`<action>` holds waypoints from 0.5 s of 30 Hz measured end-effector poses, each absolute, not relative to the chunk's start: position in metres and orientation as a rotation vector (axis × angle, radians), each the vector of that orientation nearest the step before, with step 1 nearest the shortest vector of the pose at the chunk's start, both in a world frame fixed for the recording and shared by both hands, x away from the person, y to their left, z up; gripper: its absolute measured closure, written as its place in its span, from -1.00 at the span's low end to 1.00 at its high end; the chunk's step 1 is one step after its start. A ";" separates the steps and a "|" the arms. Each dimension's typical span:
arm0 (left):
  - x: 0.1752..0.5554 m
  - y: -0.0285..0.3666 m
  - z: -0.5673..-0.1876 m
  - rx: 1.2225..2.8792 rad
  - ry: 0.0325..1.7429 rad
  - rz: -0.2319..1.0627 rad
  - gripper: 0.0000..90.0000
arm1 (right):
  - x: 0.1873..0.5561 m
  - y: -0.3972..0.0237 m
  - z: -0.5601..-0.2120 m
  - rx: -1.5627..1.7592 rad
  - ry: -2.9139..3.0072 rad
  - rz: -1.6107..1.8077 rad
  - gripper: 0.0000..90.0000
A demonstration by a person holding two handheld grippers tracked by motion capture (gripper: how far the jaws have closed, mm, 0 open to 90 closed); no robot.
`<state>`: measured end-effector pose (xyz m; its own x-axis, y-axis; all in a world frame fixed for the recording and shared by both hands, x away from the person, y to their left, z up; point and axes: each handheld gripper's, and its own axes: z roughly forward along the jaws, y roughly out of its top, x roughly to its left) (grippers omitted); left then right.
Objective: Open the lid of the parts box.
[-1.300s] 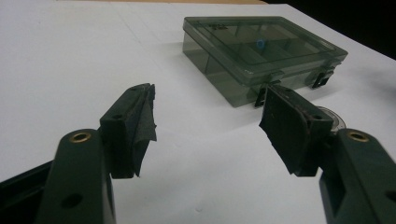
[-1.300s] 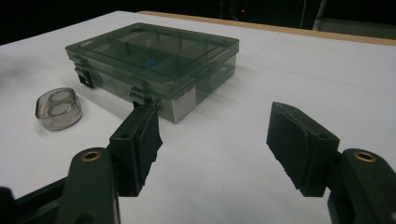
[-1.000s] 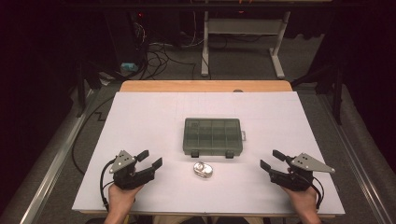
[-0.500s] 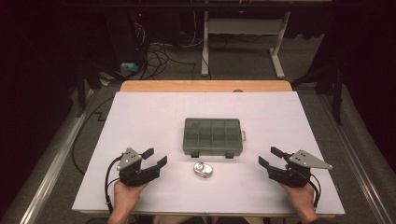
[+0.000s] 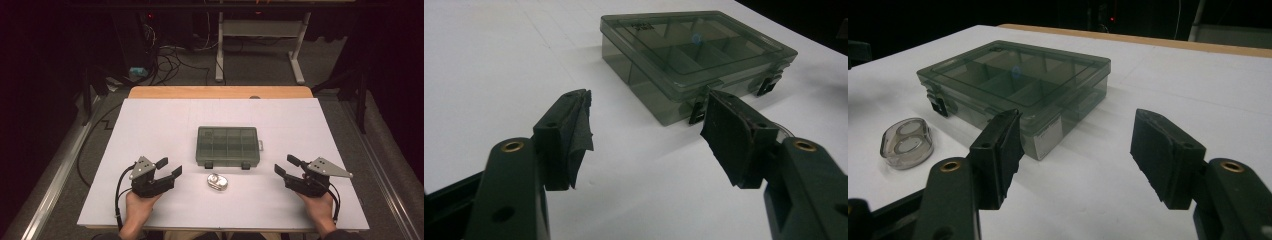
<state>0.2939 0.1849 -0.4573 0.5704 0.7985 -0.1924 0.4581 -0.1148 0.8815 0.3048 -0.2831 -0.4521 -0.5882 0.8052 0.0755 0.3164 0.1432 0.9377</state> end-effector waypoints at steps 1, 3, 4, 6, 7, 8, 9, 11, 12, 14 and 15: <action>0.294 0.184 -0.458 1.753 1.041 0.404 -0.20 | 0.305 -0.283 -0.452 1.070 1.977 1.446 -0.17; 0.295 0.184 -0.458 1.754 1.040 0.403 -0.20 | 0.307 -0.281 -0.452 1.067 1.974 1.445 -0.17; 0.295 0.183 -0.458 1.756 1.040 0.402 -0.20 | 0.307 -0.281 -0.452 1.069 1.974 1.446 -0.17; 0.296 0.182 -0.458 1.752 1.042 0.400 -0.20 | 0.309 -0.279 -0.452 1.075 1.977 1.452 -0.17; 0.297 0.182 -0.458 1.753 1.040 0.400 -0.20 | 0.310 -0.278 -0.452 1.078 1.978 1.452 -0.17; 0.297 0.181 -0.458 1.756 1.039 0.400 -0.20 | 0.310 -0.278 -0.452 1.077 1.979 1.452 -0.17; 0.297 0.181 -0.458 1.755 1.037 0.401 -0.20 | 0.311 -0.277 -0.452 1.072 1.980 1.452 -0.17; 0.298 0.180 -0.458 1.755 1.037 0.398 -0.20 | 0.312 -0.276 -0.452 1.071 1.979 1.451 -0.17; 0.299 0.179 -0.458 1.756 1.037 0.396 -0.20 | 0.313 -0.275 -0.452 1.074 1.980 1.450 -0.17; 0.300 0.178 -0.459 1.755 1.038 0.392 -0.20 | 0.315 -0.274 -0.452 1.083 1.979 1.460 -0.18; 0.301 0.178 -0.459 1.756 1.038 0.393 -0.20 | 0.315 -0.273 -0.452 1.083 1.977 1.462 -0.18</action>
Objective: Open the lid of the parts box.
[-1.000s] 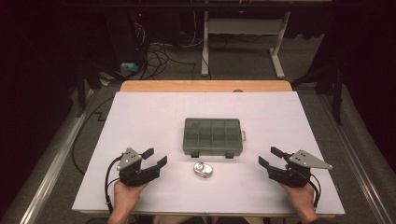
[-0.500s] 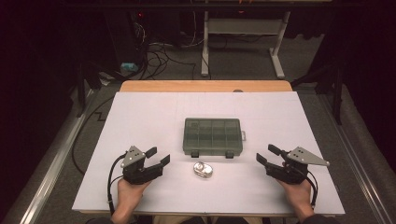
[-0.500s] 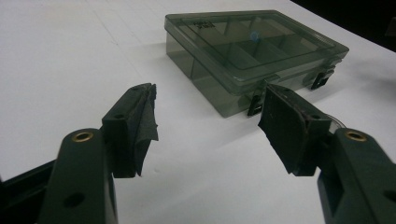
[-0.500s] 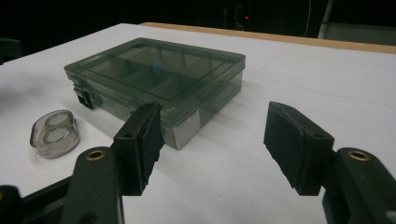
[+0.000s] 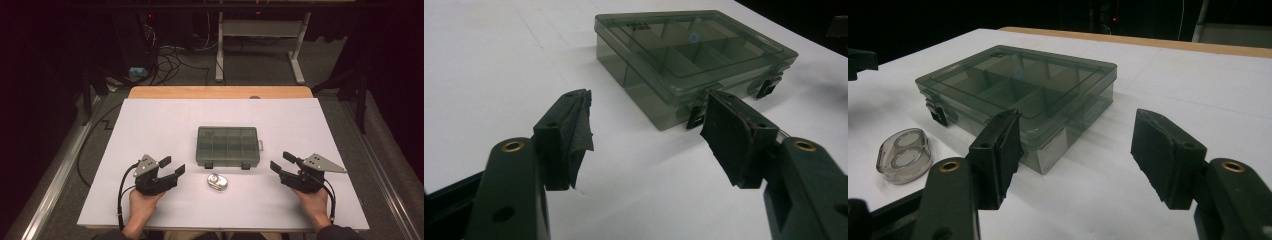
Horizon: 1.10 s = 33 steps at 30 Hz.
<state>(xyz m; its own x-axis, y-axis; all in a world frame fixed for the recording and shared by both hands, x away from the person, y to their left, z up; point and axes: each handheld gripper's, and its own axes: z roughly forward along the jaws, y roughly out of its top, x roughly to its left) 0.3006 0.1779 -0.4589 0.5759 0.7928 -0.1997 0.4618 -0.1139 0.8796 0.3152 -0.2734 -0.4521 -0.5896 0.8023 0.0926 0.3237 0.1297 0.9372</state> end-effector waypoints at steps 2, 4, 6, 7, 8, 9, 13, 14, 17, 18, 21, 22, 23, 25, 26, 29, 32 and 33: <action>0.301 0.177 -0.459 1.753 1.036 0.395 -0.19 | 0.317 -0.272 -0.452 1.082 1.976 1.464 -0.18; 0.302 0.176 -0.459 1.756 1.037 0.393 -0.19 | 0.318 -0.271 -0.452 1.084 1.973 1.470 -0.17; 0.303 0.175 -0.459 1.754 1.042 0.400 -0.19 | 0.320 -0.269 -0.453 1.084 1.974 1.471 -0.17; 0.304 0.175 -0.459 1.749 1.046 0.401 -0.19 | 0.320 -0.268 -0.453 1.081 1.975 1.475 -0.16; 0.304 0.174 -0.459 1.747 1.048 0.400 -0.19 | 0.321 -0.267 -0.453 1.080 1.976 1.477 -0.15; 0.305 0.174 -0.459 1.747 1.049 0.399 -0.19 | 0.322 -0.267 -0.453 1.080 1.975 1.478 -0.15; 0.308 0.170 -0.461 1.755 1.045 0.394 -0.20 | 0.325 -0.263 -0.453 1.086 1.982 1.484 -0.14; 0.309 0.170 -0.461 1.758 1.043 0.392 -0.20 | 0.326 -0.262 -0.453 1.088 1.981 1.485 -0.14; 0.312 0.167 -0.462 1.759 1.038 0.388 -0.20 | 0.330 -0.258 -0.453 1.085 1.980 1.487 -0.14; 0.313 0.165 -0.462 1.758 1.035 0.388 -0.20 | 0.331 -0.257 -0.453 1.086 1.982 1.486 -0.14; 0.316 0.161 -0.461 1.772 1.027 0.387 -0.18 | 0.333 -0.254 -0.453 1.078 1.987 1.485 -0.09; 0.317 0.159 -0.461 1.771 1.025 0.390 -0.17 | 0.333 -0.253 -0.453 1.073 1.987 1.483 -0.06; 0.317 0.159 -0.461 1.771 1.025 0.390 -0.16 | 0.334 -0.251 -0.452 1.072 1.990 1.472 -0.03; 0.321 0.155 -0.458 1.783 1.023 0.383 -0.16 | 0.335 -0.250 -0.450 1.097 2.003 1.440 0.03; 0.322 0.153 -0.457 1.788 1.024 0.380 -0.14 | 0.335 -0.249 -0.448 1.114 2.011 1.427 0.06; 0.324 0.151 -0.454 1.793 1.032 0.361 -0.09 | 0.338 -0.249 -0.444 1.171 2.032 1.385 0.13; 0.328 0.149 -0.449 1.810 1.057 0.318 0.00 | 0.340 -0.248 -0.441 1.220 2.075 1.368 0.16; 0.328 0.148 -0.448 1.819 1.061 0.317 0.02 | 0.341 -0.248 -0.440 1.223 2.092 1.360 0.16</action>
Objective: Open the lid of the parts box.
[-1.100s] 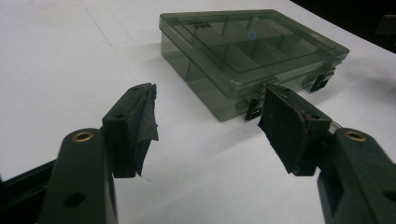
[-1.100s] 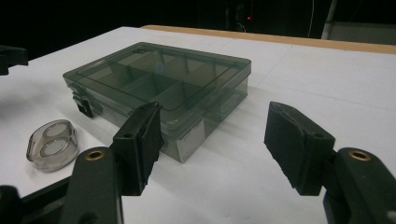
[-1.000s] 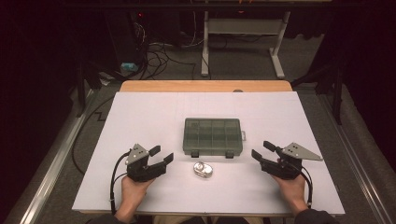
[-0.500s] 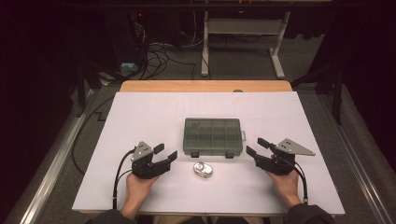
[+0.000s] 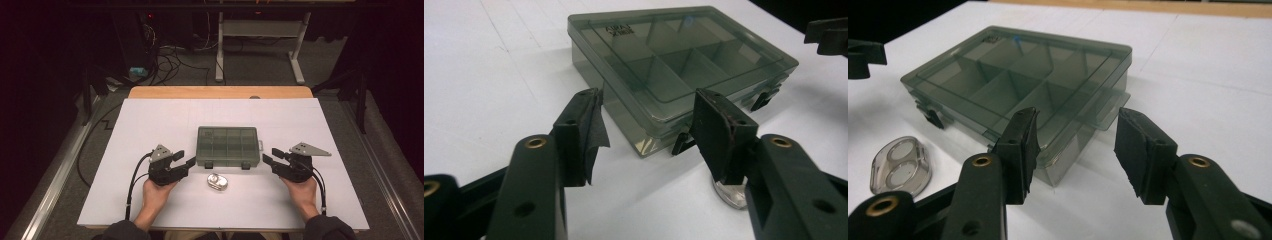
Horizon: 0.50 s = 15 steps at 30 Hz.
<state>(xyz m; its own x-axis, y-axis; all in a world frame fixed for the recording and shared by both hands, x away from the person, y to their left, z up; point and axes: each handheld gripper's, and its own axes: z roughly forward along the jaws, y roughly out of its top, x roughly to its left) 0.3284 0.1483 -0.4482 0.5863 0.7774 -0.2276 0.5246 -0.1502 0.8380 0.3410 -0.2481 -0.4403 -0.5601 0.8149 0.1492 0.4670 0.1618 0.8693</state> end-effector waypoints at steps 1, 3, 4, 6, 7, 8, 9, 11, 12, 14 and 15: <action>0.329 0.147 -0.448 1.829 1.064 0.318 0.03 | 0.342 -0.248 -0.440 1.227 2.107 1.354 0.16; 0.331 0.146 -0.446 1.855 1.070 0.315 0.05 | 0.345 -0.248 -0.440 1.241 2.152 1.372 0.15; 0.331 0.146 -0.445 1.864 1.074 0.311 0.06 | 0.346 -0.248 -0.440 1.244 2.179 1.374 0.16; 0.333 0.146 -0.444 1.873 1.070 0.301 0.08 | 0.348 -0.246 -0.439 1.225 2.211 1.327 0.19; 0.335 0.146 -0.442 1.893 1.065 0.302 0.11 | 0.348 -0.246 -0.439 1.213 2.222 1.307 0.21; 0.335 0.146 -0.441 1.914 1.059 0.305 0.15 | 0.348 -0.246 -0.439 1.211 2.231 1.297 0.24; 0.336 0.147 -0.440 1.922 1.051 0.293 0.22 | 0.349 -0.246 -0.439 1.203 2.237 1.289 0.27; 0.337 0.147 -0.438 1.936 1.033 0.289 0.22 | 0.349 -0.246 -0.437 1.183 2.249 1.259 0.34; 0.337 0.146 -0.437 1.956 1.028 0.301 0.22 | 0.349 -0.246 -0.437 1.177 2.259 1.249 0.37; 0.337 0.144 -0.436 2.000 1.028 0.308 0.22 | 0.350 -0.247 -0.435 1.176 2.305 1.238 0.44; 0.338 0.143 -0.435 2.028 1.026 0.319 0.23 | 0.351 -0.247 -0.435 1.177 2.329 1.224 0.48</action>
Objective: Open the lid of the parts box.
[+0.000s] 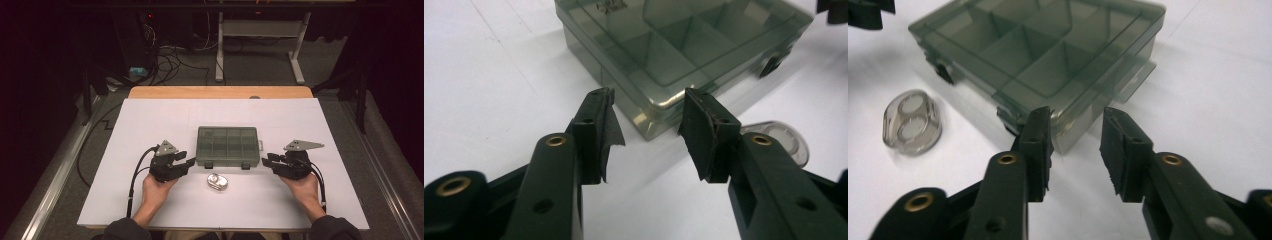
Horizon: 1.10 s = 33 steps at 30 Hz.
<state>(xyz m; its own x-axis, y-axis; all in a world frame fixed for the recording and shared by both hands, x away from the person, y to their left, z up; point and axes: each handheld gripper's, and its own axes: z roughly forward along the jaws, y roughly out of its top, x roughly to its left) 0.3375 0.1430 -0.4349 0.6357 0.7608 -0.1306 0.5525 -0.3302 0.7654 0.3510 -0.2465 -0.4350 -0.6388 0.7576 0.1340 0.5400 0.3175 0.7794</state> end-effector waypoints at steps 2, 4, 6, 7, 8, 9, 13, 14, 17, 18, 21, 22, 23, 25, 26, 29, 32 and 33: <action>0.338 0.141 -0.434 2.063 1.020 0.337 0.26 | 0.352 -0.246 -0.434 1.179 2.361 1.199 0.55; 0.339 0.141 -0.432 2.097 1.011 0.335 0.29 | 0.353 -0.246 -0.434 1.181 2.385 1.172 0.63; 0.342 0.141 -0.431 2.112 1.011 0.305 0.33 | 0.354 -0.245 -0.433 1.164 2.409 1.144 0.73; 0.343 0.142 -0.432 2.113 1.009 0.286 0.36 | 0.354 -0.244 -0.433 1.164 2.416 1.135 0.76; 0.345 0.142 -0.432 2.122 1.015 0.279 0.38 | 0.355 -0.244 -0.433 1.151 2.429 1.123 0.80; 0.346 0.142 -0.432 2.137 1.018 0.278 0.40 | 0.355 -0.243 -0.433 1.148 2.442 1.111 0.85; 0.350 0.142 -0.435 2.184 1.035 0.279 0.48 | 0.358 -0.238 -0.435 1.133 2.501 1.056 0.96; 0.351 0.142 -0.436 2.187 1.043 0.272 0.50 | 0.358 -0.237 -0.436 1.133 2.512 1.044 0.98; 0.353 0.140 -0.437 2.217 1.043 0.266 0.54 | 0.359 -0.235 -0.438 1.130 2.525 1.018 0.99; 0.353 0.139 -0.438 2.225 1.043 0.261 0.55 | 0.359 -0.234 -0.439 1.124 2.526 1.017 1.00; 0.355 0.136 -0.439 2.240 1.035 0.256 0.57 | 0.360 -0.233 -0.438 1.128 2.527 1.011 1.00; 0.355 0.135 -0.439 2.248 1.028 0.251 0.58 | 0.360 -0.233 -0.439 1.127 2.529 1.008 1.00; 0.355 0.133 -0.440 2.252 1.023 0.257 0.58 | 0.361 -0.233 -0.439 1.130 2.528 1.008 1.00; 0.356 0.131 -0.441 2.258 1.012 0.254 0.59 | 0.361 -0.232 -0.440 1.131 2.533 1.004 1.00; 0.357 0.130 -0.441 2.260 0.999 0.250 0.59 | 0.362 -0.231 -0.440 1.132 2.532 1.006 1.00; 0.357 0.129 -0.442 2.265 0.994 0.248 0.59 | 0.363 -0.230 -0.441 1.134 2.537 1.008 1.00; 0.358 0.128 -0.444 2.263 0.991 0.236 0.59 | 0.363 -0.229 -0.440 1.129 2.530 1.012 1.00; 0.358 0.127 -0.444 2.263 0.986 0.233 0.59 | 0.363 -0.229 -0.440 1.129 2.529 1.012 1.00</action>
<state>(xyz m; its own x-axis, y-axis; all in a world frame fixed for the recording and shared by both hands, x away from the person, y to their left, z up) 0.3582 0.1273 -0.4439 0.7011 0.7073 -0.0909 0.5915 -0.5056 0.6280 0.3629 -0.2293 -0.4403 -0.6908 0.7166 0.0962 0.5850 0.4758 0.6568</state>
